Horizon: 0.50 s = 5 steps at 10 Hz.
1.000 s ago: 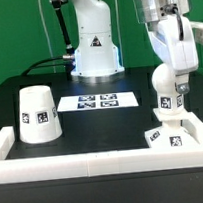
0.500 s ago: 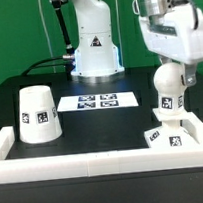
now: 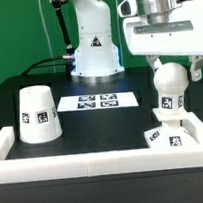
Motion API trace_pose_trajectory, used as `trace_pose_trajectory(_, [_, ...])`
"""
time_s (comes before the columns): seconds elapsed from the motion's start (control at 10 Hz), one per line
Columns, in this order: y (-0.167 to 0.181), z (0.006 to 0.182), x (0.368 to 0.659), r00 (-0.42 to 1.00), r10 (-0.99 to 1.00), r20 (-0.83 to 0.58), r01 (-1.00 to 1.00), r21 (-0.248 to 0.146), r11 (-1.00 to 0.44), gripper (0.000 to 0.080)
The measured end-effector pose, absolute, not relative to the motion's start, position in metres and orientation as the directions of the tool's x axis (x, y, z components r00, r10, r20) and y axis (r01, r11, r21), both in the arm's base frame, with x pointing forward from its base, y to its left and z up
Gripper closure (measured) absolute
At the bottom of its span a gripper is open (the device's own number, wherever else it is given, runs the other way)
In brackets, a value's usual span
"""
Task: Assemble lamp
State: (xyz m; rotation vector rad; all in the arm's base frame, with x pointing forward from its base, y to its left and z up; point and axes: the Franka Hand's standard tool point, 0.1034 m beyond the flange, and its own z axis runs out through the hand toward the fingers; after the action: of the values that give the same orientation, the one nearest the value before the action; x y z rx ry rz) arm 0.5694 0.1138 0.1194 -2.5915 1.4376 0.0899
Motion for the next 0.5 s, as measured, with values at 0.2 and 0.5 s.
trace_pose_trajectory(0.2, [0.1137, 0.1193, 0.5694, 0.671, -0.733, -0.114, -0.741, -0.146, -0.656, 0.0100])
trace_pose_trajectory(0.5, [0.1090, 0.1219, 0.5744, 0.926, -0.377, -0.010, -0.374, -0.148, -0.915, 0.0100])
